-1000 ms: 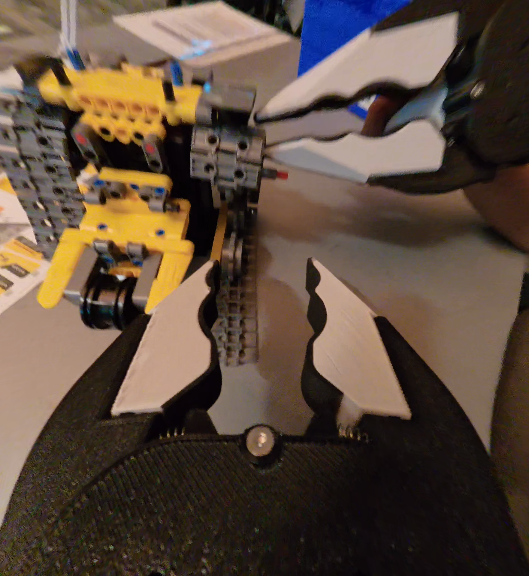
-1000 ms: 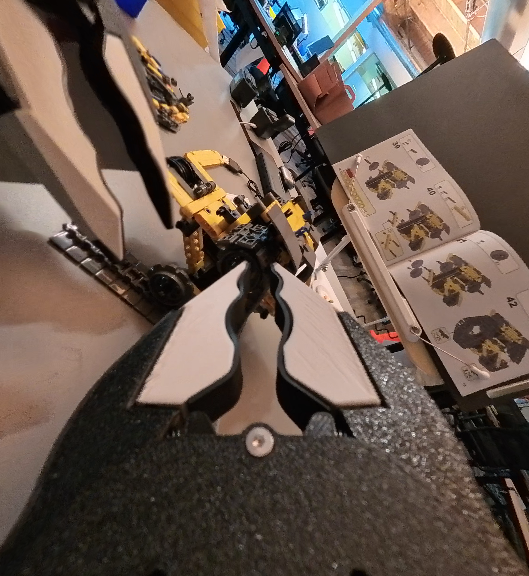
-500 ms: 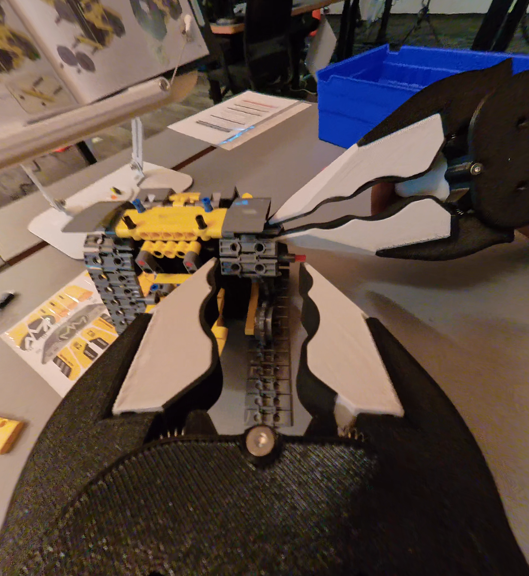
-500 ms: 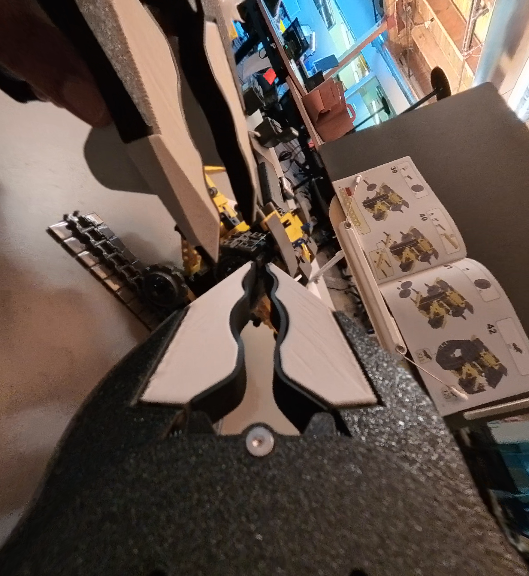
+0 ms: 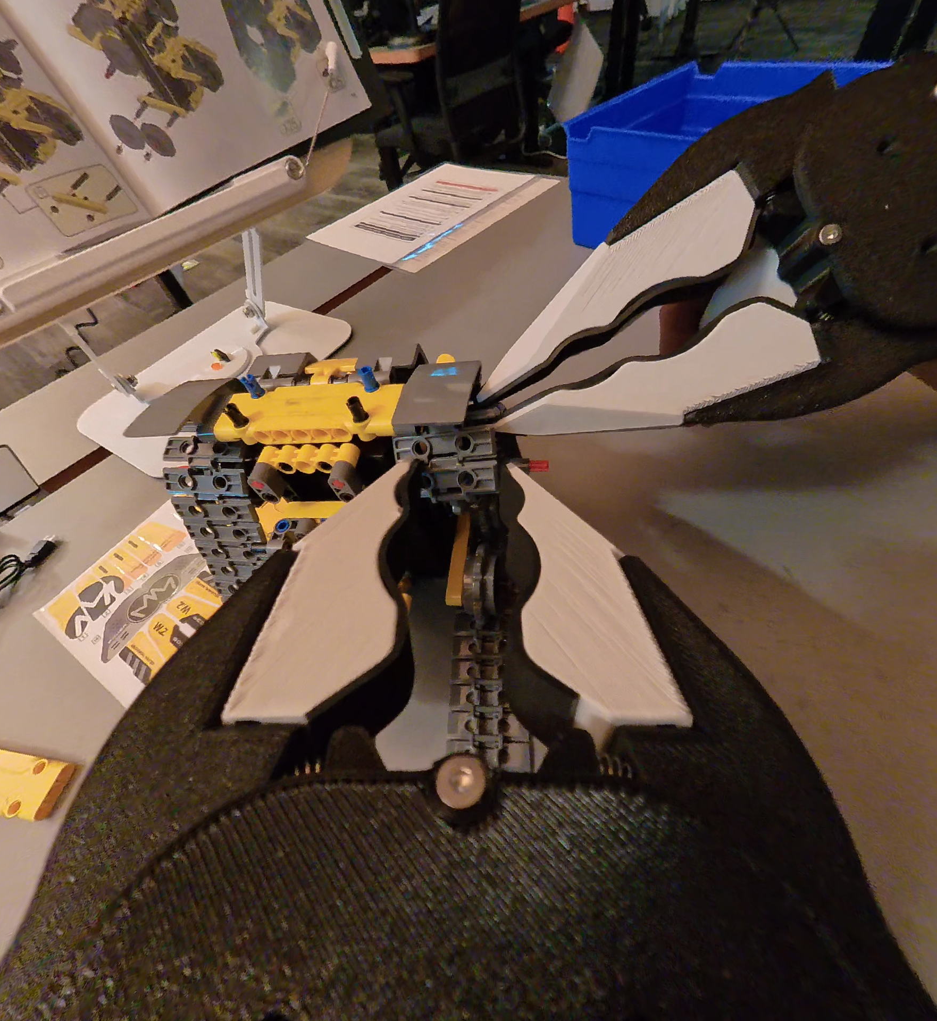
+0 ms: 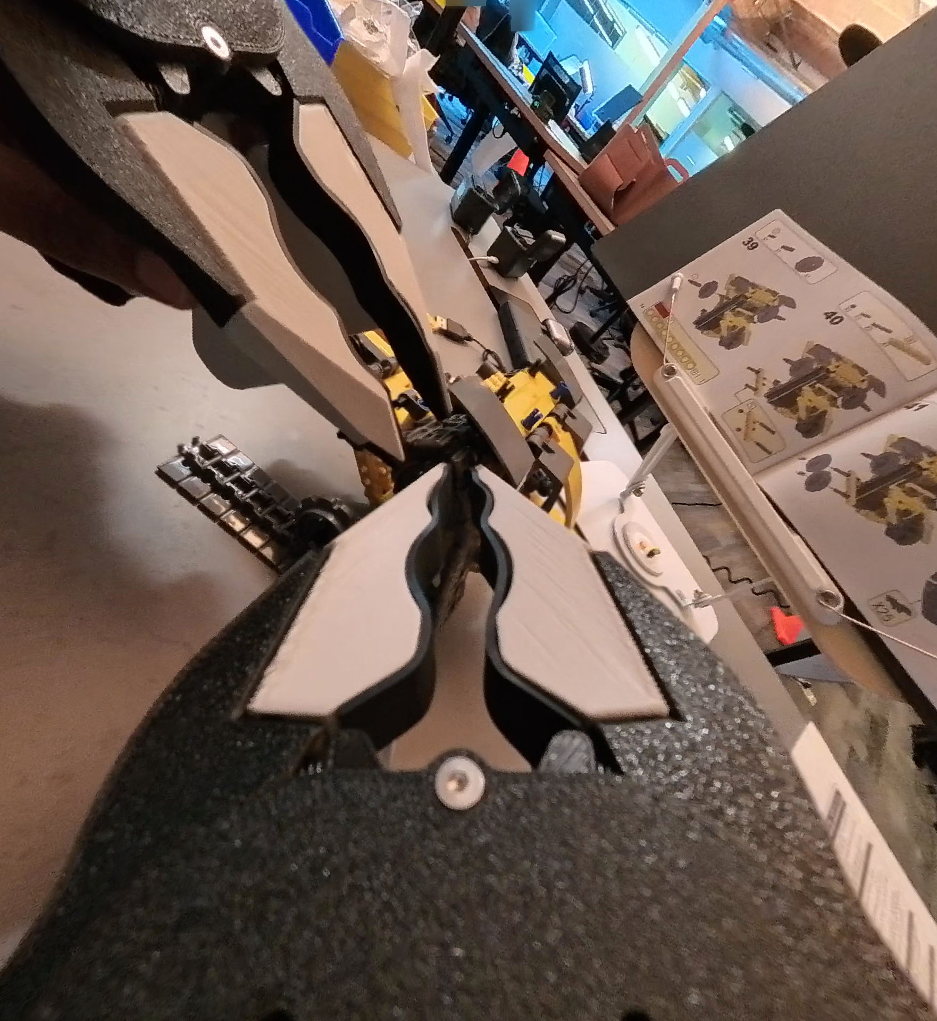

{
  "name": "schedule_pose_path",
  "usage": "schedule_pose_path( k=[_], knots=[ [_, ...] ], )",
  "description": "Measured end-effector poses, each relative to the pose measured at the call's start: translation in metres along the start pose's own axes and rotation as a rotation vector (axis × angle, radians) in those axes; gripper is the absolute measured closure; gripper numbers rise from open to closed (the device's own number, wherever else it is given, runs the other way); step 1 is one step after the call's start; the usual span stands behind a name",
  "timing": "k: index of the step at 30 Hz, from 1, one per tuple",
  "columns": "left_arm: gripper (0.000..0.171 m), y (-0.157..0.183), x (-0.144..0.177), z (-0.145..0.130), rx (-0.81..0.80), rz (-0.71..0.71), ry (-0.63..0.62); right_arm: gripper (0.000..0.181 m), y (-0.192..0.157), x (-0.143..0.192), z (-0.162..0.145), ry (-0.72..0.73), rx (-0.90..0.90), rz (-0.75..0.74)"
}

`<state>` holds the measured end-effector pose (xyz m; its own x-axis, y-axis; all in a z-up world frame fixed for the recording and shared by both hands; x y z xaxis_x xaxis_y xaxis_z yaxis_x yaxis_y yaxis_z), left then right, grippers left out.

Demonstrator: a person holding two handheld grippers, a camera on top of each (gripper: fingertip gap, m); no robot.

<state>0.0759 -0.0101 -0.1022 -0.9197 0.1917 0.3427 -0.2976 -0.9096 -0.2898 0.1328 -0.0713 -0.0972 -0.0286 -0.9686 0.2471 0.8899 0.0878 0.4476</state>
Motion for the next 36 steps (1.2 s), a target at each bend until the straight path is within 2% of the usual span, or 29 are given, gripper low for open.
schedule_pose_path(
  k=[7,25,26,30,33,36],
  knots=[
    [0.158,0.0,0.005,-0.001,0.001,-0.013,0.017,0.175,-0.002,-0.001,0.0,0.008,-0.016,0.004],
    [0.162,0.0,0.014,-0.009,0.044,-0.026,0.058,0.176,-0.011,-0.005,0.005,0.006,-0.022,-0.043],
    [0.16,0.001,0.016,-0.009,0.062,-0.044,0.074,0.176,-0.011,-0.005,0.005,0.008,-0.025,-0.05],
    [0.137,-0.003,0.024,-0.01,0.09,-0.059,0.127,0.176,-0.01,-0.006,0.005,0.014,-0.068,-0.05],
    [0.132,-0.001,0.016,-0.016,-0.034,0.034,0.02,0.176,-0.01,-0.007,0.006,0.02,-0.106,-0.036],
    [0.133,0.007,0.008,-0.02,-0.1,0.046,-0.045,0.176,-0.012,-0.007,0.006,0.022,-0.088,-0.049]
  ],
)
Point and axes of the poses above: each gripper's, where its closed fingertips meet, x back along the fingers, z out of its top, y = z × x across the jaws, the point moved 5 cm from there along x, back along the fingers, and after that the axes turned 10 degrees about -x, right-handed, at the moved point
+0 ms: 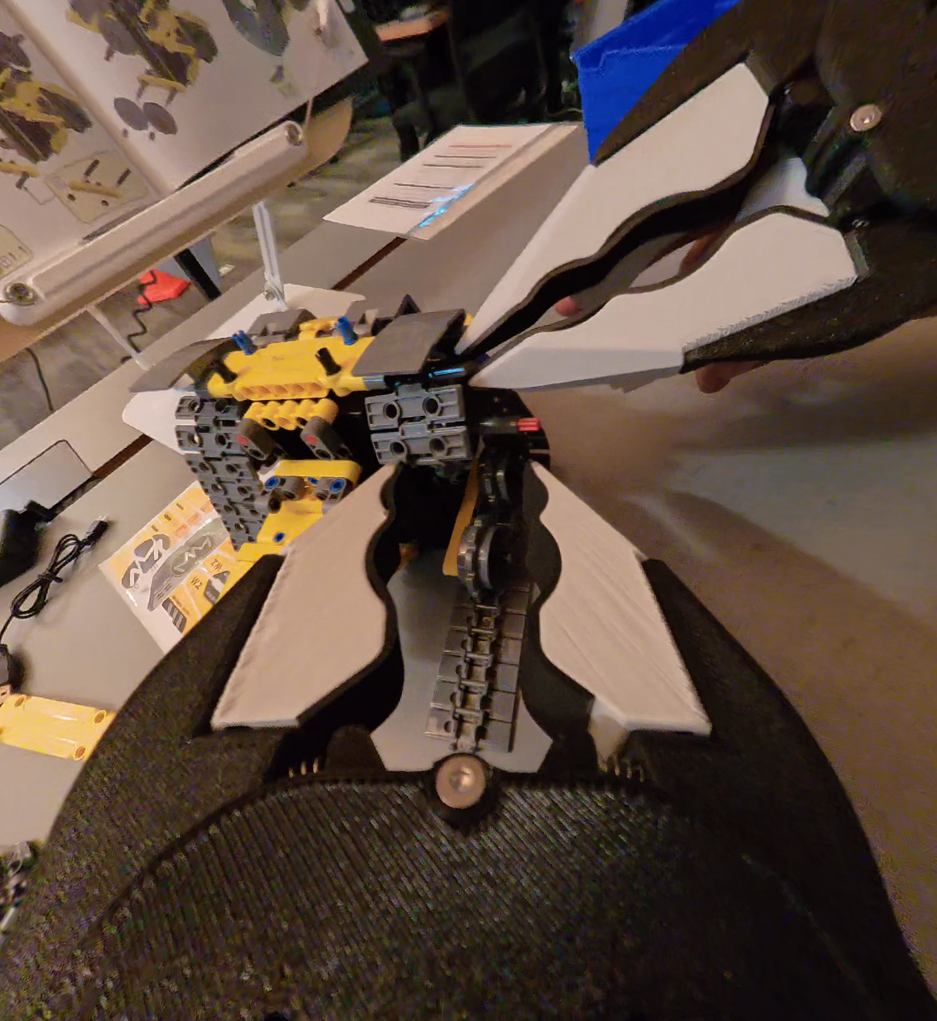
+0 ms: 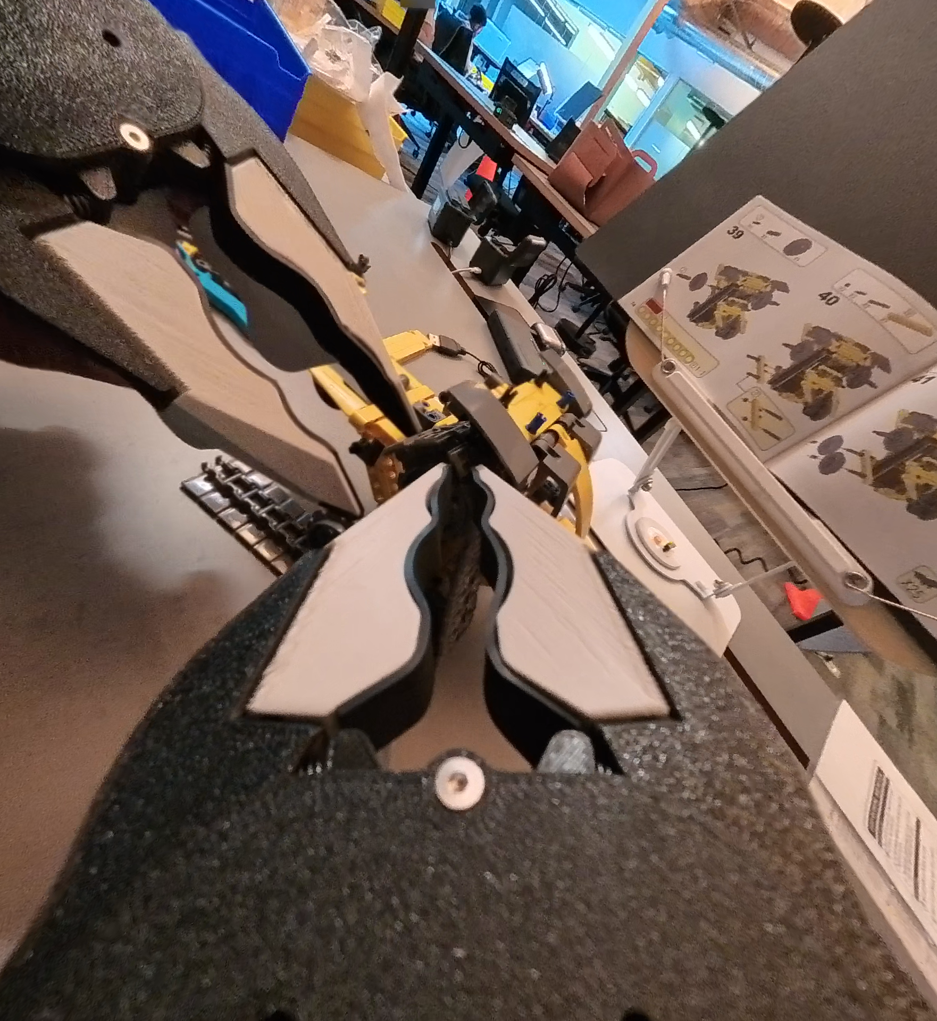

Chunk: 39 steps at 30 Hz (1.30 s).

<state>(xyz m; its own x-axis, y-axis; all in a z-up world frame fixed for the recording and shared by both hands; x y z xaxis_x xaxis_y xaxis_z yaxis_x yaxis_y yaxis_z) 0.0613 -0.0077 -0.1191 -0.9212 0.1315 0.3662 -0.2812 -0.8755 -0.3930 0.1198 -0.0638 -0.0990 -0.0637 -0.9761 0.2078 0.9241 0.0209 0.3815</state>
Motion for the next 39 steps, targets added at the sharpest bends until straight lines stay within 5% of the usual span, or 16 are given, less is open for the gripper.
schedule_pose_path(
  k=[9,16,22,26,35,39],
  knots=[
    [0.127,-0.014,0.038,-0.019,0.103,0.047,0.025,0.175,-0.002,0.0,-0.001,0.013,0.022,-0.016],
    [0.131,-0.005,0.036,-0.023,0.153,-0.028,0.038,0.17,-0.006,0.003,0.005,0.028,0.113,-0.066],
    [0.133,-0.002,0.048,-0.038,0.174,-0.042,-0.124,0.167,-0.014,0.012,0.004,0.047,0.251,-0.078],
    [0.119,0.013,0.055,-0.069,0.258,-0.098,-0.293,0.164,-0.019,0.008,0.002,0.016,0.306,-0.086],
    [0.102,0.021,0.033,-0.09,0.346,-0.15,-0.386,0.165,-0.048,0.006,0.006,0.034,0.443,-0.046],
    [0.1,0.024,0.029,-0.086,0.375,-0.189,-0.339,0.164,-0.072,-0.003,-0.008,-0.042,0.327,0.129]
  ],
)
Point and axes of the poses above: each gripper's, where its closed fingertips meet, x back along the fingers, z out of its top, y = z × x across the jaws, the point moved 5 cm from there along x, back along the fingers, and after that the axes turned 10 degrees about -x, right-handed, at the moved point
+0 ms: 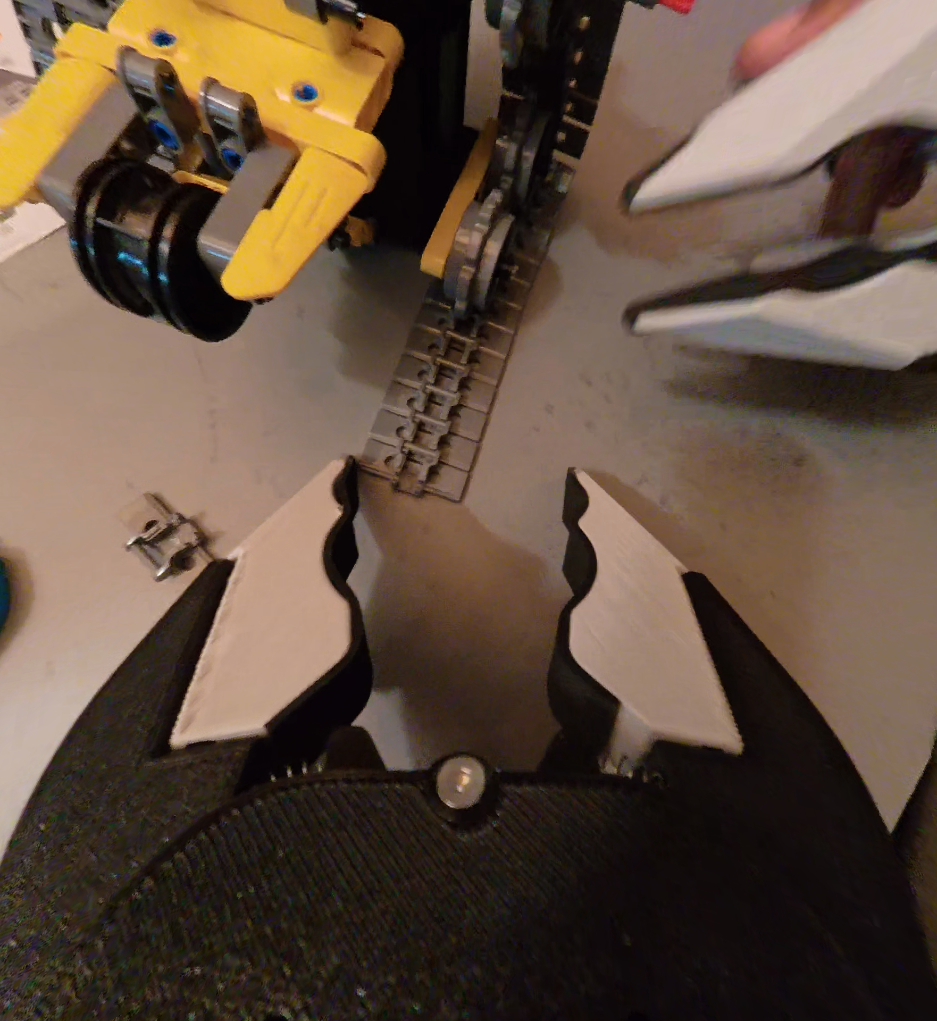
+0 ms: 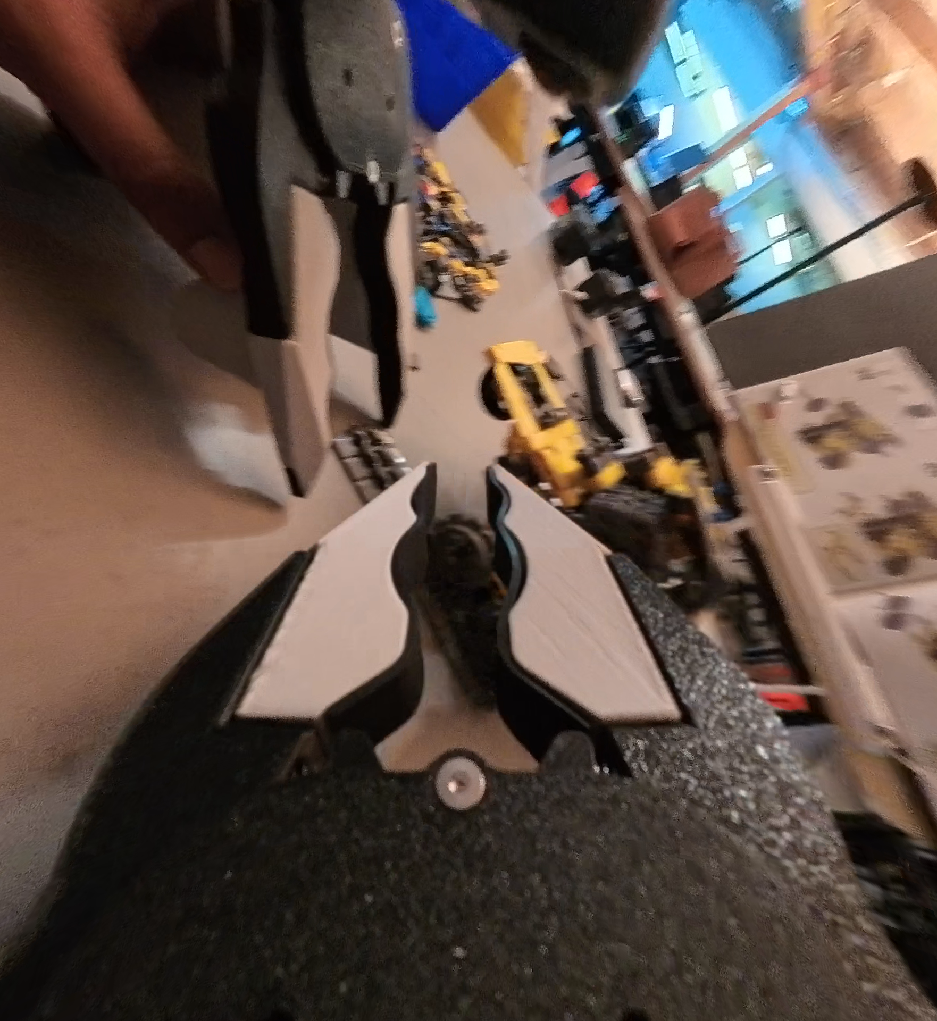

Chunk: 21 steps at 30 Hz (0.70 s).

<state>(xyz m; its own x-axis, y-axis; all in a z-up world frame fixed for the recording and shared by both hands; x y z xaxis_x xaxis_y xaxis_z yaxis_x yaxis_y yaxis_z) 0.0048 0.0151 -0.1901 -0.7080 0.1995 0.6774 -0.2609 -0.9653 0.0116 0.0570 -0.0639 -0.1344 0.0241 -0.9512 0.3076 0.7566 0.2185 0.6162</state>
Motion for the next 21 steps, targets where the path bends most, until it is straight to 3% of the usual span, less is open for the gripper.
schedule_pose_path(
  k=[5,10,14,17,21],
  knots=[
    [0.098,0.003,0.001,-0.001,-0.018,-0.016,-0.001,0.161,-0.016,-0.013,-0.008,-0.057,-0.159,0.163],
    [0.11,-0.002,0.002,-0.001,0.035,-0.019,0.014,0.168,0.005,-0.001,-0.001,0.022,-0.192,0.064],
    [0.122,-0.008,0.003,-0.001,0.09,-0.022,0.027,0.161,0.006,-0.006,-0.02,-0.075,-0.198,0.051],
    [0.122,-0.008,0.003,-0.001,0.094,-0.031,0.03,0.157,0.002,-0.012,-0.027,-0.124,-0.129,0.023],
    [0.118,-0.008,0.004,-0.001,0.102,-0.051,0.039,0.165,0.006,-0.003,-0.01,-0.037,-0.097,-0.018]
  ],
)
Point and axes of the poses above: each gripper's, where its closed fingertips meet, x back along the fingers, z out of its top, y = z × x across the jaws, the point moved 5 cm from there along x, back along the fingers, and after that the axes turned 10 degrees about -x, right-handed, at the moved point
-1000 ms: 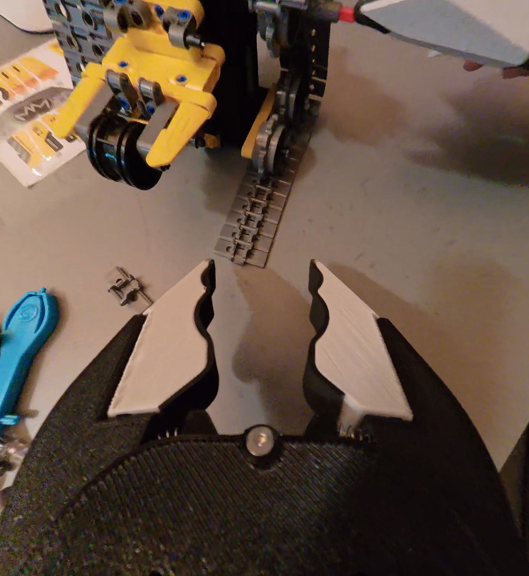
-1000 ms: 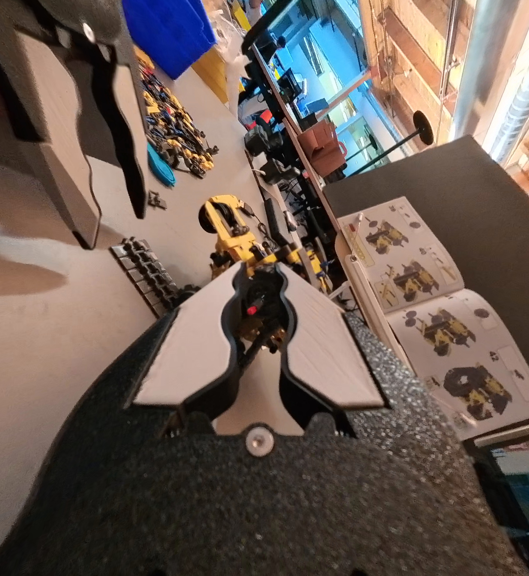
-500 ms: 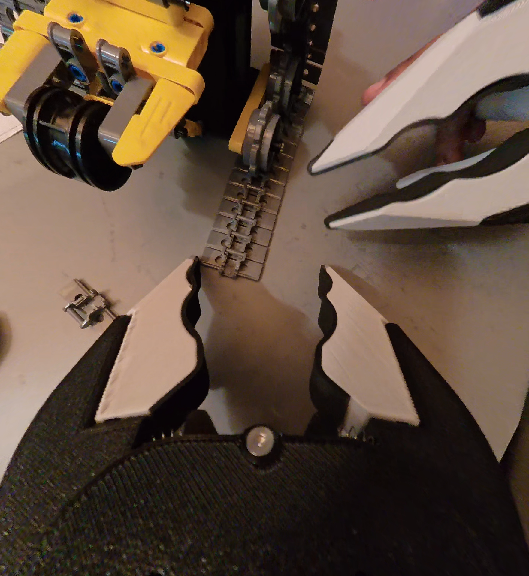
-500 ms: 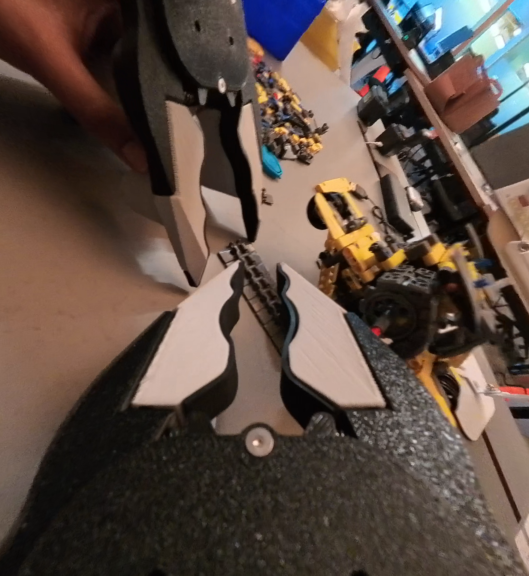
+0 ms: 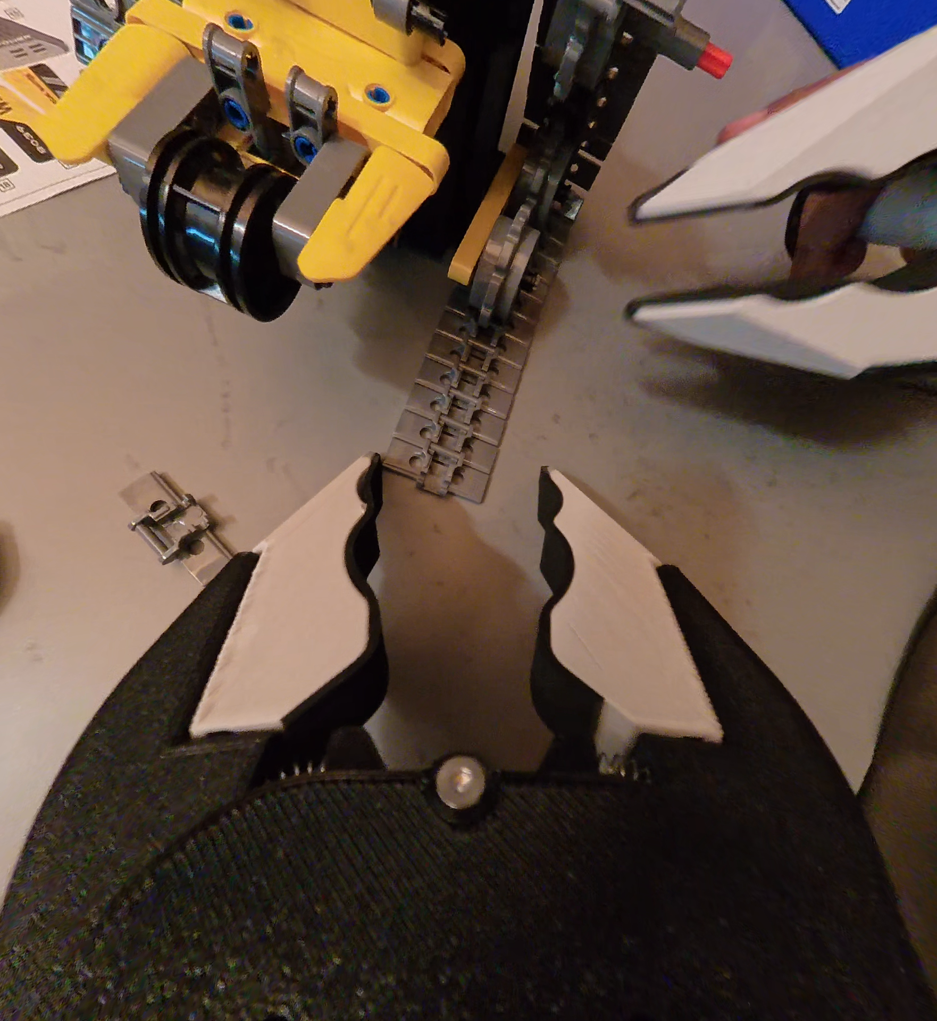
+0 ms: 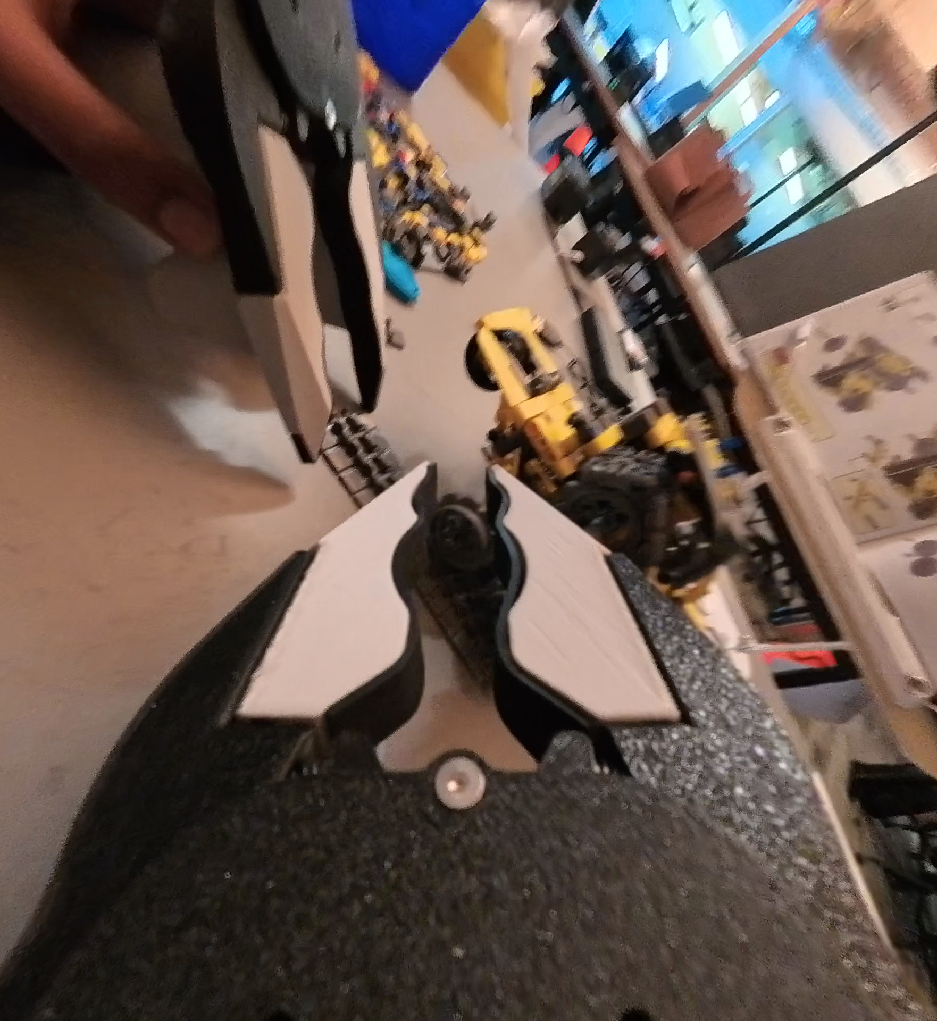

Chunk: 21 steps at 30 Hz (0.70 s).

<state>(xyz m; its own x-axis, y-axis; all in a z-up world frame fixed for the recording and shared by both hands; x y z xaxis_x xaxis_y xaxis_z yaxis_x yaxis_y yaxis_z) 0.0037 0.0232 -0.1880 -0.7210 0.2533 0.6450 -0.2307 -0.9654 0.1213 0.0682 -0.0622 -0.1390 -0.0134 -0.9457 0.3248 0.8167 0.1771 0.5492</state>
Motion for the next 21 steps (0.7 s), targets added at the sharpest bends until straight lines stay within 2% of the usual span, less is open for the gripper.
schedule_pose_path(
  k=[3,6,10,15,18,21],
  knots=[
    [0.116,0.0,0.001,0.0,0.015,-0.02,0.009,0.172,0.019,0.019,0.011,0.09,0.039,-0.122],
    [0.115,-0.001,0.001,0.001,0.03,-0.037,0.019,0.172,0.033,0.03,0.003,0.081,0.065,-0.221],
    [0.114,0.001,0.007,0.004,0.025,-0.053,0.068,0.172,0.038,0.036,-0.007,0.077,0.021,-0.235],
    [0.11,-0.006,0.03,0.011,0.033,-0.063,0.173,0.167,0.047,0.041,-0.006,0.11,-0.069,-0.235],
    [0.098,-0.022,0.046,0.026,0.005,0.002,0.239,0.166,0.048,0.041,-0.007,0.116,-0.097,-0.222],
    [0.067,-0.039,0.049,0.05,-0.08,0.065,0.305,0.166,0.045,0.041,-0.005,0.122,-0.086,-0.21]
  ],
)
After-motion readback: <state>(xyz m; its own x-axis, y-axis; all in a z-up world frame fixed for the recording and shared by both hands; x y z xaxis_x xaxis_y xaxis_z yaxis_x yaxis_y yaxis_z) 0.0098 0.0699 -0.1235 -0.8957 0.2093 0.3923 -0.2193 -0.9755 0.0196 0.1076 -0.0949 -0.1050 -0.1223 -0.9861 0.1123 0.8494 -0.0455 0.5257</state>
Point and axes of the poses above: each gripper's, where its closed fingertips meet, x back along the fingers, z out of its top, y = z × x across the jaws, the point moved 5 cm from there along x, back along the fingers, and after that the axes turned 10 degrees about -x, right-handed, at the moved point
